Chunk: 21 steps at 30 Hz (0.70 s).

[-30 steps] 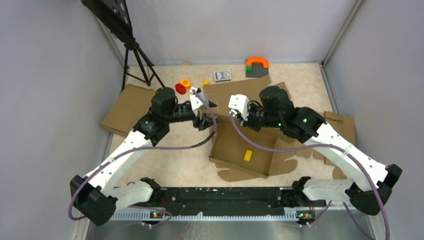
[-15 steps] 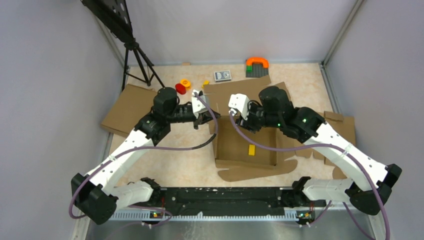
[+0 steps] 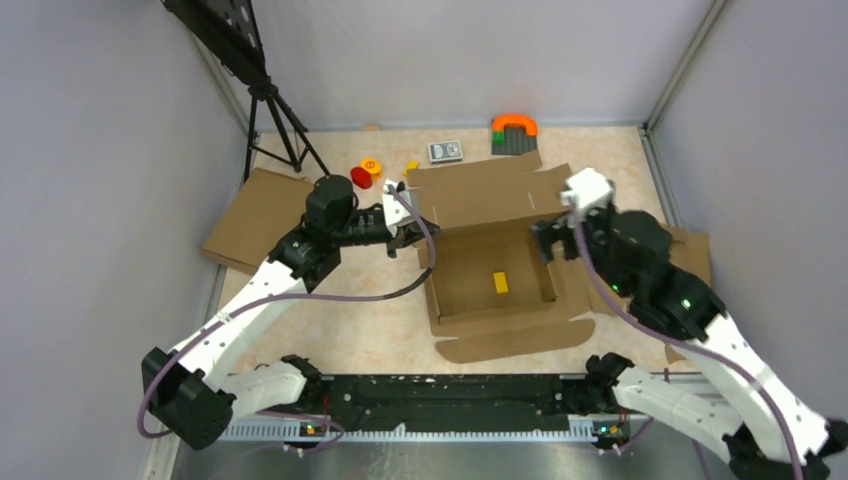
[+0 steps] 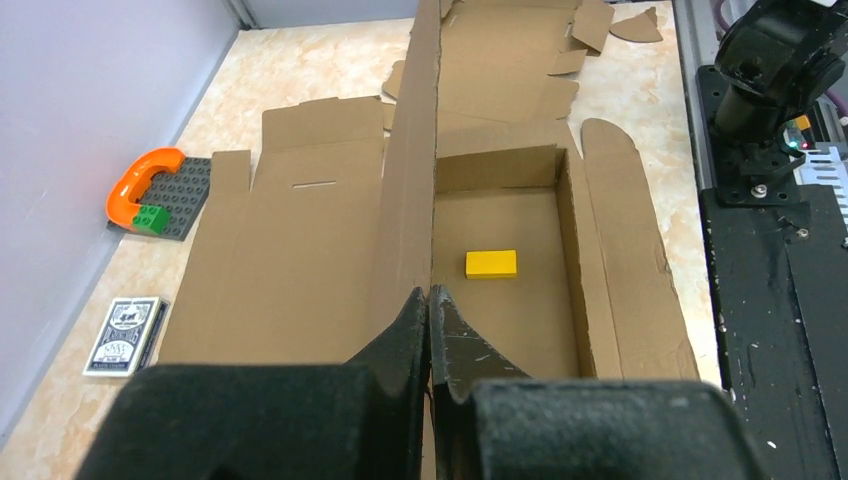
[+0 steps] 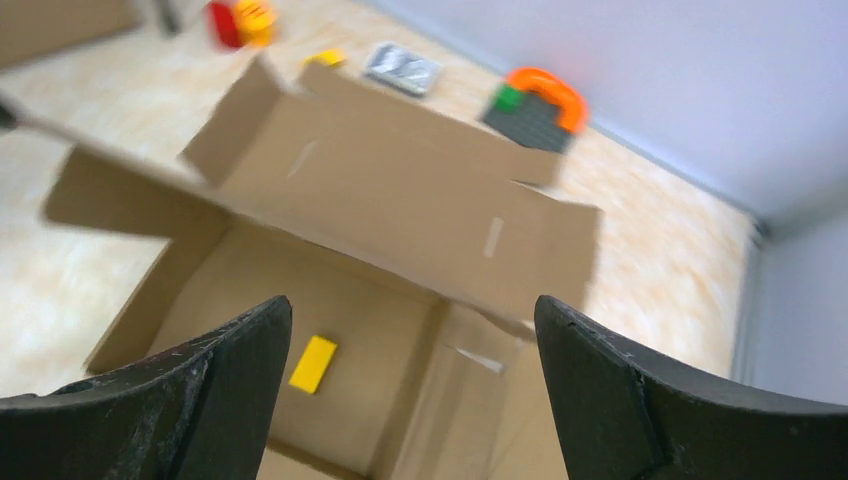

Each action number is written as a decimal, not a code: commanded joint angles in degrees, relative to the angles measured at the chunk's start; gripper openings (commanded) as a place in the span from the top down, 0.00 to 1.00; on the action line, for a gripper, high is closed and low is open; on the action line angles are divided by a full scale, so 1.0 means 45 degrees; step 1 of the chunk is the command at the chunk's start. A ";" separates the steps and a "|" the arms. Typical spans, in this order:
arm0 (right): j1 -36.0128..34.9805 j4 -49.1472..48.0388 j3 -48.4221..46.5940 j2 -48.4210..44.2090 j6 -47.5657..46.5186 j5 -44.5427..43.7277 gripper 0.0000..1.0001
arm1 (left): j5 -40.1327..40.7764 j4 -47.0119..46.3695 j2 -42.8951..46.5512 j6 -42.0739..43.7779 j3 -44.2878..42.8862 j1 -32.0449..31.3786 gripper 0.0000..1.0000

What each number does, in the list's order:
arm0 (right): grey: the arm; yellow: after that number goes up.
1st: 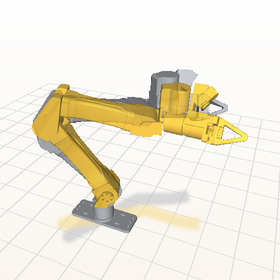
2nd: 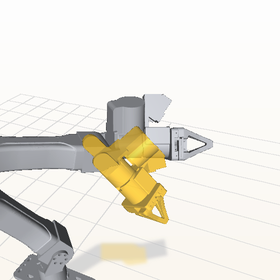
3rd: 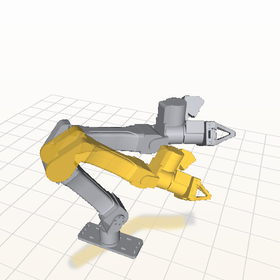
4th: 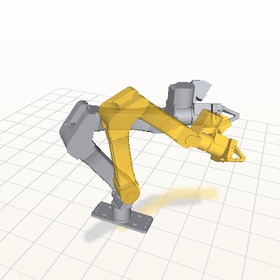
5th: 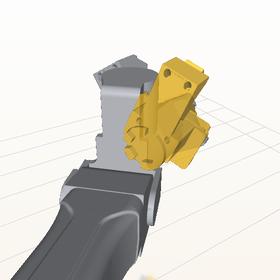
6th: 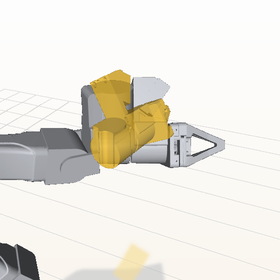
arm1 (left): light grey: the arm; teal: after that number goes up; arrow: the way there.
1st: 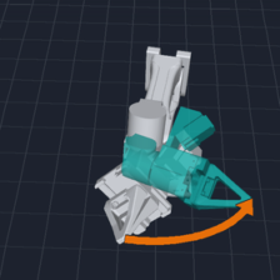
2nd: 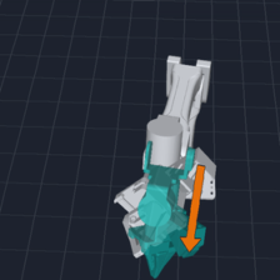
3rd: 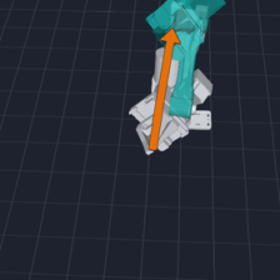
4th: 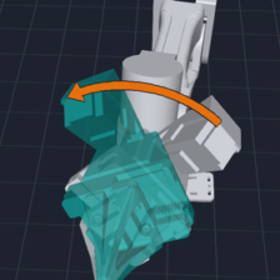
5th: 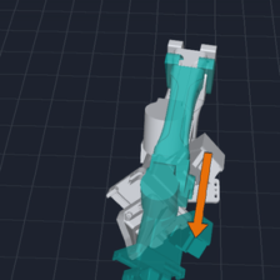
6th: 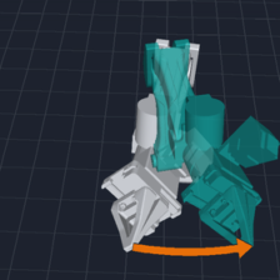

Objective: Fold the paper box
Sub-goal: Close the paper box at the center of the board.

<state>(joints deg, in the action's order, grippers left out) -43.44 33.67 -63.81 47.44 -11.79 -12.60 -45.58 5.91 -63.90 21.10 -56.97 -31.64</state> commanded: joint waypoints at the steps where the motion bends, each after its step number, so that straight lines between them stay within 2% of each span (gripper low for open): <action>1: 0.1439 -0.2620 0.1995 -0.3237 0.3110 -0.3152 0.11 | 0.0017 -0.0621 0.0109 0.0080 0.0101 0.0027 1.00; 4: 0.1509 -0.3107 0.3153 -0.4386 0.4890 -0.6183 0.18 | -0.0119 -0.0684 0.0051 0.0032 0.0116 0.0033 1.00; 6: 0.1509 -0.2967 0.3513 -0.4551 0.5989 -0.7294 0.35 | -0.0108 -0.0820 0.0042 -0.0044 0.0144 0.0038 1.00; 8: 0.1528 -0.2879 0.3694 -0.4388 0.6933 -0.8020 0.52 | -0.0191 -0.0763 -0.0016 -0.0055 0.0078 0.0034 1.00; 12: 0.2420 -0.2733 0.3521 -0.3286 0.8007 -0.7753 0.76 | -0.0107 -0.0550 -0.0005 -0.0008 0.0023 0.0037 1.00; 15: 0.5097 -0.2998 0.3146 -0.2357 0.8477 -0.4817 0.81 | -0.0047 -0.0501 0.0039 0.0014 0.0024 0.0025 1.00; 19: 1.0701 -0.3470 0.2768 -0.0677 0.9994 0.2633 0.89 | 0.0012 -0.0468 0.0040 -0.0003 0.0004 0.0034 1.00; 21: 1.1774 -0.4085 0.2985 0.0112 1.0882 0.4796 0.93 | 0.0086 -0.0414 0.0040 -0.0006 -0.0015 0.0022 1.00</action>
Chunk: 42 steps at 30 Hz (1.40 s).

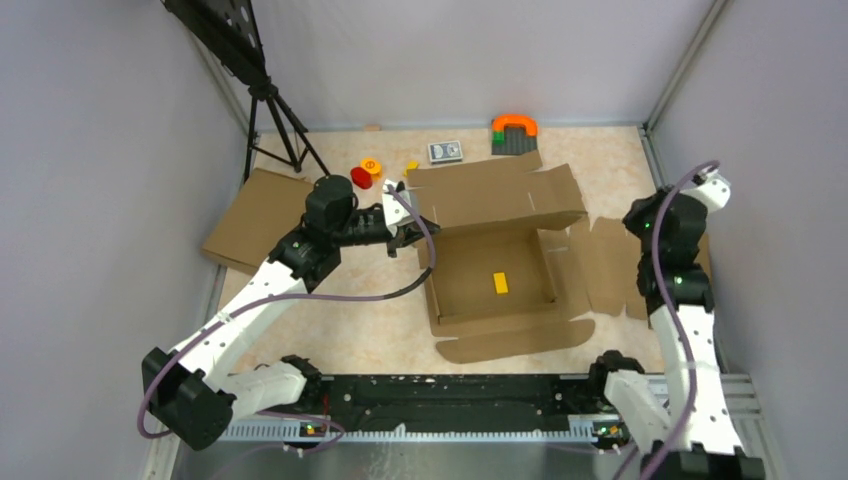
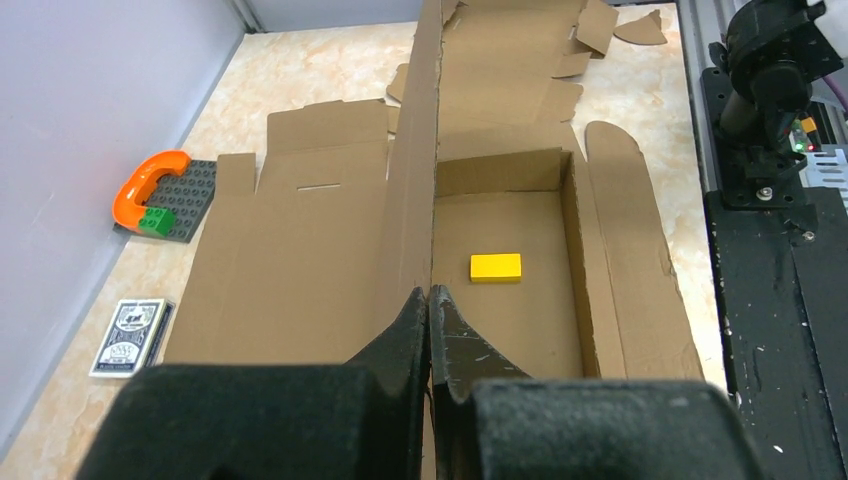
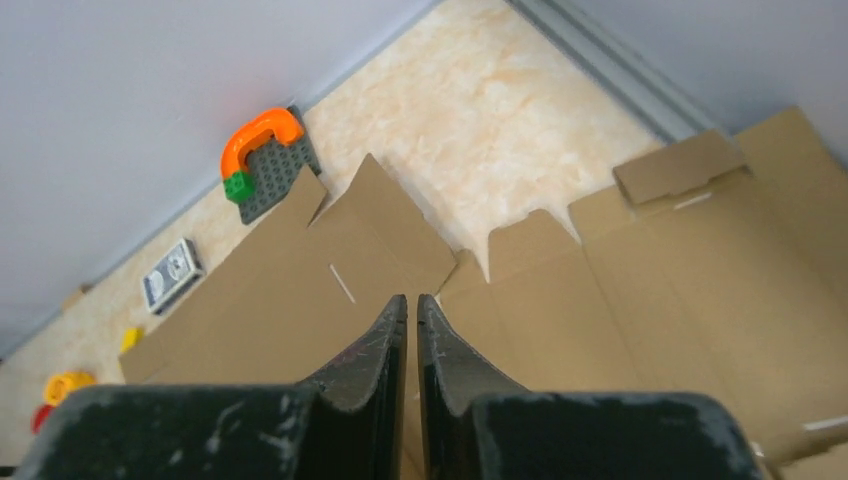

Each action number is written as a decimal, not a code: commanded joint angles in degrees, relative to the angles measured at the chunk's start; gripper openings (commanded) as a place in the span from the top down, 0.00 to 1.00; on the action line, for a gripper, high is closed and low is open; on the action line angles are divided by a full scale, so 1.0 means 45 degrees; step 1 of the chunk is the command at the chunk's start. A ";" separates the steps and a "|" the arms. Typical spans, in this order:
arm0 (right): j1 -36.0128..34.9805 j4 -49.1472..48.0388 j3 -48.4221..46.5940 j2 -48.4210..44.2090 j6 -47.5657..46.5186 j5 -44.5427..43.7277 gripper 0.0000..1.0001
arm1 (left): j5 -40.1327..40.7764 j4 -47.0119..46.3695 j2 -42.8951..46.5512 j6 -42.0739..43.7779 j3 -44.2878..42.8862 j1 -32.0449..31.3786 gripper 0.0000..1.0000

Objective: Fold the paper box
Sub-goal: Close the paper box at the center of the board.

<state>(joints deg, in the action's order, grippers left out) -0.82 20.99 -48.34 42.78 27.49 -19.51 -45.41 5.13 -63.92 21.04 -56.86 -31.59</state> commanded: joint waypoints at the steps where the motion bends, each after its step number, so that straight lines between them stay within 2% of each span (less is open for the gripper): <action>1: 0.2452 -0.1806 -0.0216 0.1438 0.2547 0.7036 0.93 | 0.0077 -0.0196 0.0044 0.0012 -0.0057 0.0005 1.00; 6: 0.2526 -0.3442 0.0844 0.2374 0.3342 0.8660 0.96 | 0.0107 -0.0165 0.0045 -0.0064 -0.0098 0.0005 1.00; 12: 0.2526 -0.3225 0.1562 0.2353 0.3031 0.9593 0.97 | 0.0403 -0.0335 -0.0151 -0.0463 -0.0166 0.0002 1.00; 18: 0.2456 -0.3807 0.2554 0.2190 0.3539 1.1525 1.00 | 0.0963 -0.0460 -0.0333 -0.1096 -0.0314 0.0000 1.00; 25: 0.2267 -0.3887 0.3042 0.1541 0.3518 1.1826 1.00 | 0.1333 -0.0851 -0.0541 -0.2029 -0.0433 0.0007 1.00; 29: 0.2104 -0.4520 0.2911 0.1974 0.3542 1.2070 1.00 | 0.1148 -0.1629 -0.0498 -0.2636 -0.0351 0.0008 1.00; 34: 0.1544 -0.4586 0.2492 0.2663 0.3523 1.2277 1.00 | 0.1210 -0.1588 -0.0676 -0.3177 -0.0697 -0.0008 1.00; 39: 0.0945 -0.5241 0.2743 0.2853 0.3605 1.1952 1.00 | 0.1086 -0.1606 -0.1000 -0.3856 -0.0975 0.0005 1.00; 42: 0.0944 -0.5114 0.2948 0.2757 0.3428 1.1109 0.95 | 0.1102 -0.1571 -0.1039 -0.3821 -0.0977 -0.0010 1.00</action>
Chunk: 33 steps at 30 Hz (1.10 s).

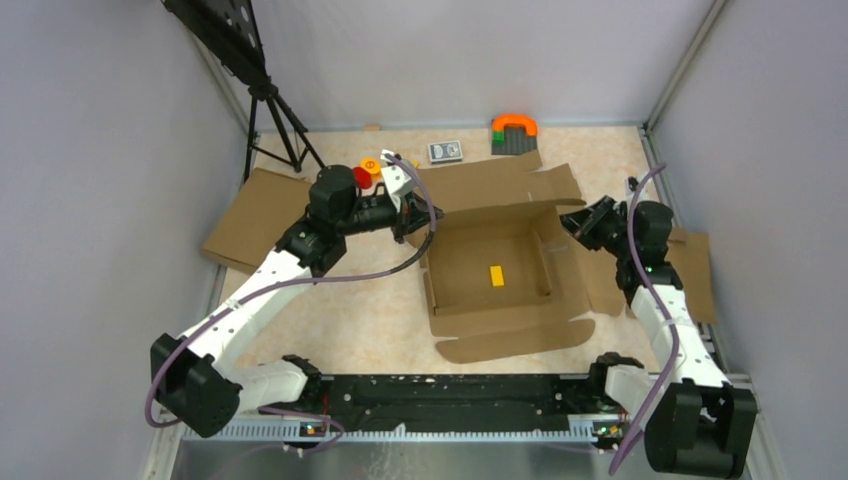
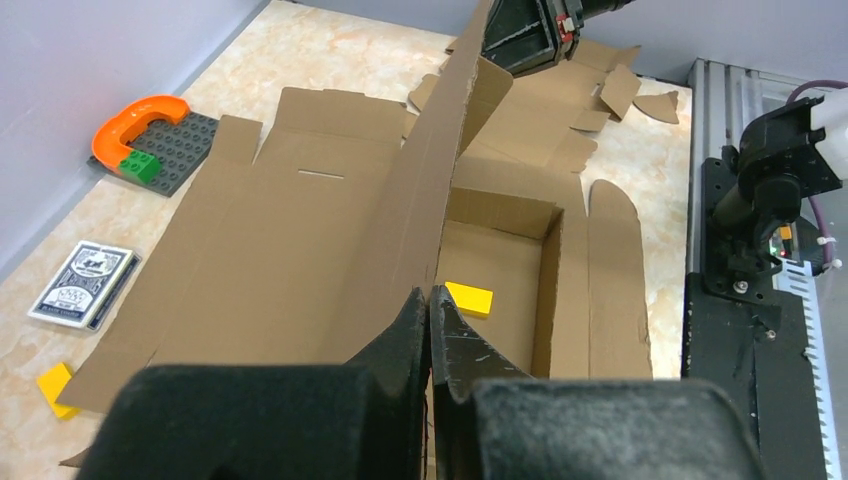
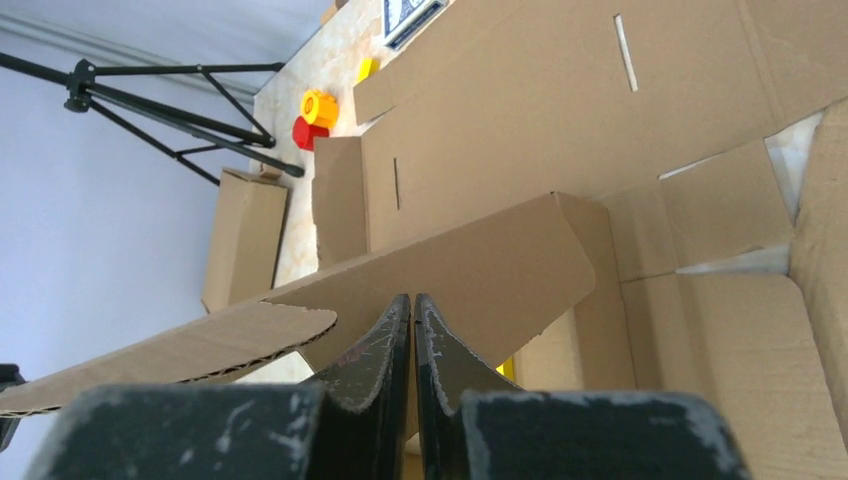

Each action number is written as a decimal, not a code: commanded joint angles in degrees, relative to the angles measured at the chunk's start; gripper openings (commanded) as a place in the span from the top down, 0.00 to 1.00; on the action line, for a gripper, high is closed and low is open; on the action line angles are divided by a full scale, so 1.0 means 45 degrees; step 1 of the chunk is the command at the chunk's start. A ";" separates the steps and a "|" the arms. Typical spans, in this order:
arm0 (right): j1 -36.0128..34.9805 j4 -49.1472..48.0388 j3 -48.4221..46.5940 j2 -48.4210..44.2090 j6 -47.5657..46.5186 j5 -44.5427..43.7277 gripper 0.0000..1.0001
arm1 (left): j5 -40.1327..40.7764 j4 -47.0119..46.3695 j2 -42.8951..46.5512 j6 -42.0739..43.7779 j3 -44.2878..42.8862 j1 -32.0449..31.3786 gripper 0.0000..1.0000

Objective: Fold the paper box
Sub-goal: Close the paper box at the center of the board.

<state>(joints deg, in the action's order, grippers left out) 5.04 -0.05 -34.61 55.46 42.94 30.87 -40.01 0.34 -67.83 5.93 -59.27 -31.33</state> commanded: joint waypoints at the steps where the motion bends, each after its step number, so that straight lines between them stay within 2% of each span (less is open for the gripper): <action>1: -0.0348 -0.0405 -0.0019 -0.0145 -0.0022 -0.0394 0.93 | -0.0031 -0.0447 -0.0162 -0.0387 -0.0443 -0.0061 1.00; 4: -0.0214 -0.0661 0.0172 -0.0221 -0.0117 -0.0945 0.87 | 0.0245 -0.0228 -0.0094 -0.0218 -0.0443 -0.0061 1.00; 8: 0.0474 -0.1466 0.0746 -0.0806 -0.0392 -0.1065 0.70 | 0.0407 -0.0134 -0.0062 -0.0130 -0.0534 -0.0061 1.00; 12: 0.1725 -0.4423 0.2632 -0.1856 0.0647 -0.0356 0.63 | 0.0294 0.0242 -0.0078 -0.0047 -0.0599 -0.0051 1.00; 14: 0.1790 -0.5340 0.3028 -0.1967 0.0353 -0.0197 0.59 | 0.0258 0.0289 -0.0080 0.0045 -0.0590 -0.0054 1.00; 16: 0.1791 -0.5290 0.3098 -0.1884 -0.0528 -0.0185 0.54 | 0.0272 0.0391 -0.0080 0.0174 -0.0580 -0.0068 1.00; 18: 0.1791 -0.4485 0.3129 -0.2126 -0.1366 -0.0978 0.39 | 0.0278 0.0488 -0.0072 0.0288 -0.0541 -0.0060 1.00; 19: 0.1791 -0.4192 0.3308 -0.2483 -0.1591 -0.1377 0.35 | 0.0270 0.0547 -0.0081 0.0357 -0.0536 -0.0066 1.00; 22: 0.1791 -0.5638 0.4664 -0.3945 -0.1951 -0.2223 0.25 | 0.0265 0.0703 -0.0069 0.0579 -0.0541 -0.0056 1.00; 24: 0.1790 -0.6716 0.5795 -0.4871 -0.1911 -0.2933 0.12 | 0.0284 0.0739 -0.0030 0.0656 -0.0524 -0.0060 1.00; 27: 0.1772 -0.8242 0.6557 -0.5328 -0.2269 -0.3036 0.09 | 0.0255 0.0806 0.0059 0.0750 -0.0521 -0.0033 1.00; 33: 0.1732 -1.0761 0.6093 -0.3425 -0.3820 -0.1113 0.11 | 0.0198 0.0877 0.0124 0.0830 -0.0531 -0.0046 1.00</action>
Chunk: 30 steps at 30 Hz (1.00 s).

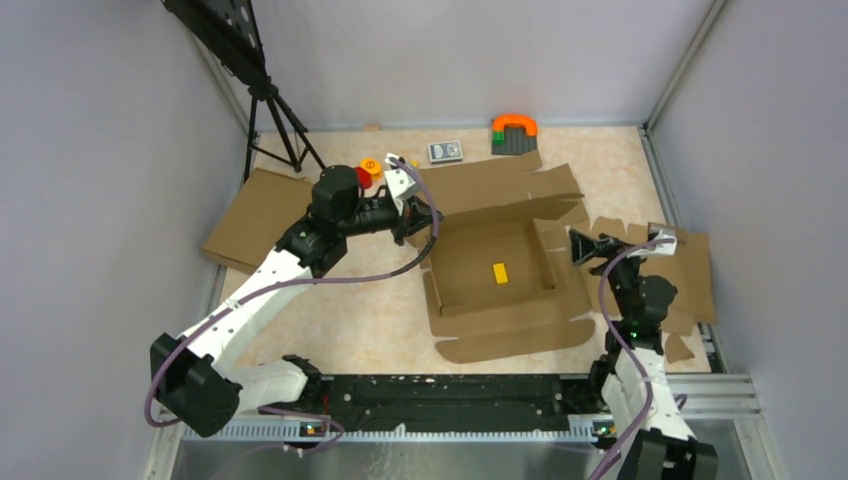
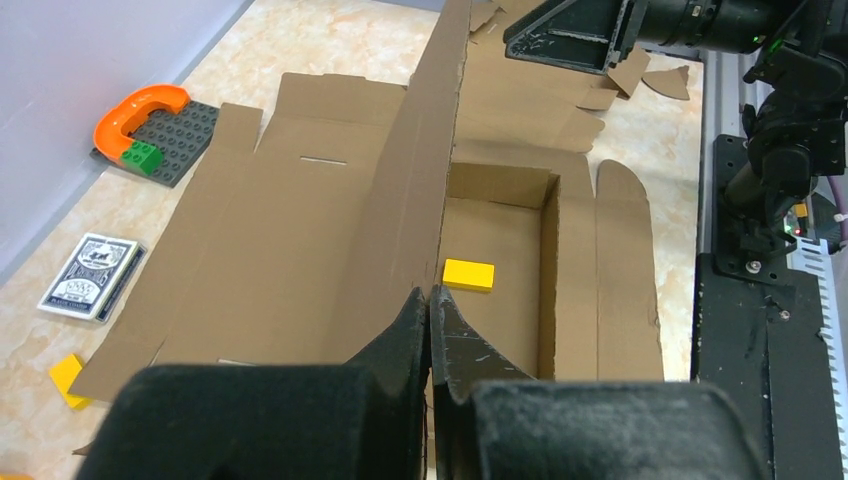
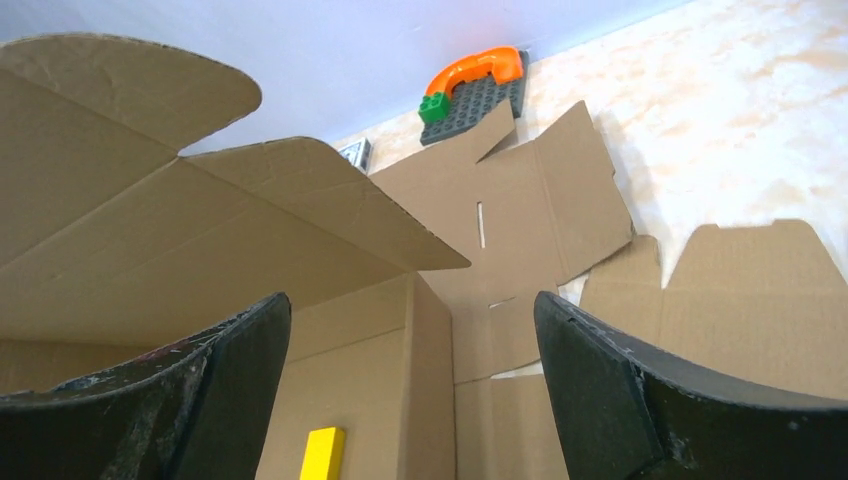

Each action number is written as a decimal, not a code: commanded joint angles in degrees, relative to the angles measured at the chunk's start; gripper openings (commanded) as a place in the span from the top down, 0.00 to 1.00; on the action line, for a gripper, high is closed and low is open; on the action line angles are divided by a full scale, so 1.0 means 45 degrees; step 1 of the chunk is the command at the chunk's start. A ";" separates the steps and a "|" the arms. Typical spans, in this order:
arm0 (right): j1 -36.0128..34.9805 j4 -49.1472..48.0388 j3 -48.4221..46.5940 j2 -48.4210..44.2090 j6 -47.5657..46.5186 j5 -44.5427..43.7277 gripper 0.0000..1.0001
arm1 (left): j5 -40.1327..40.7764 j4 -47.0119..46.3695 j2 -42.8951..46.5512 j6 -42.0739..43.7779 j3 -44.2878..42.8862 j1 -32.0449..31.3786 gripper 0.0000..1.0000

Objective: Fold the paper box
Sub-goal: Close the paper box at the center of the board.

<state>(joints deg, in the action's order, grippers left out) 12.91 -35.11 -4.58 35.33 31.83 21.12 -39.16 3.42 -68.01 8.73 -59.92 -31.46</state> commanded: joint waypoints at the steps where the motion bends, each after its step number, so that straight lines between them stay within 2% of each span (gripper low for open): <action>1: -0.0034 -0.3632 -0.0652 0.1457 -0.1418 0.1197 0.12 | -0.0022 0.0165 0.0165 0.0193 -0.0392 -0.0015 1.00; 3: -0.0130 -0.4220 -0.1161 0.2385 -0.1713 0.1667 0.14 | -0.0025 0.0177 0.0122 0.0148 -0.0429 -0.0029 1.00; 6: -0.0205 -0.3573 -0.2350 0.3897 -0.2532 0.2871 0.17 | -0.0035 0.0148 0.0115 0.0076 -0.0453 -0.0011 1.00; 11: -0.0231 -0.5355 -0.2452 0.5315 -0.3893 0.3859 0.16 | 0.0029 0.0167 0.0065 -0.0079 -0.0566 -0.0018 1.00; 19: -0.0306 -0.7505 -0.3629 0.7710 -0.3666 0.6391 0.15 | 0.0446 0.0735 0.0144 0.0214 -0.0642 -0.0027 1.00; 22: -0.0473 -0.8089 -0.4007 0.8497 -0.2878 0.7344 0.25 | 0.0386 0.0744 0.0003 0.0184 -0.0762 -0.0025 1.00; 25: -0.0551 -0.8182 -0.3925 0.8445 -0.2480 0.7649 0.36 | 0.0446 0.0782 -0.0191 0.0061 -0.0935 -0.0019 1.00; 30: -0.1144 -0.4543 -0.4170 0.6843 -0.3899 0.6906 0.61 | 0.0627 0.0693 -0.0149 -0.0029 -0.0929 -0.0004 1.00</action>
<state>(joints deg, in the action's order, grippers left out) 10.11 -62.89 -20.62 71.88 18.83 51.29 -37.41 6.94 -68.20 9.06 -62.06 -31.48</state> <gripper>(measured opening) 0.449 0.002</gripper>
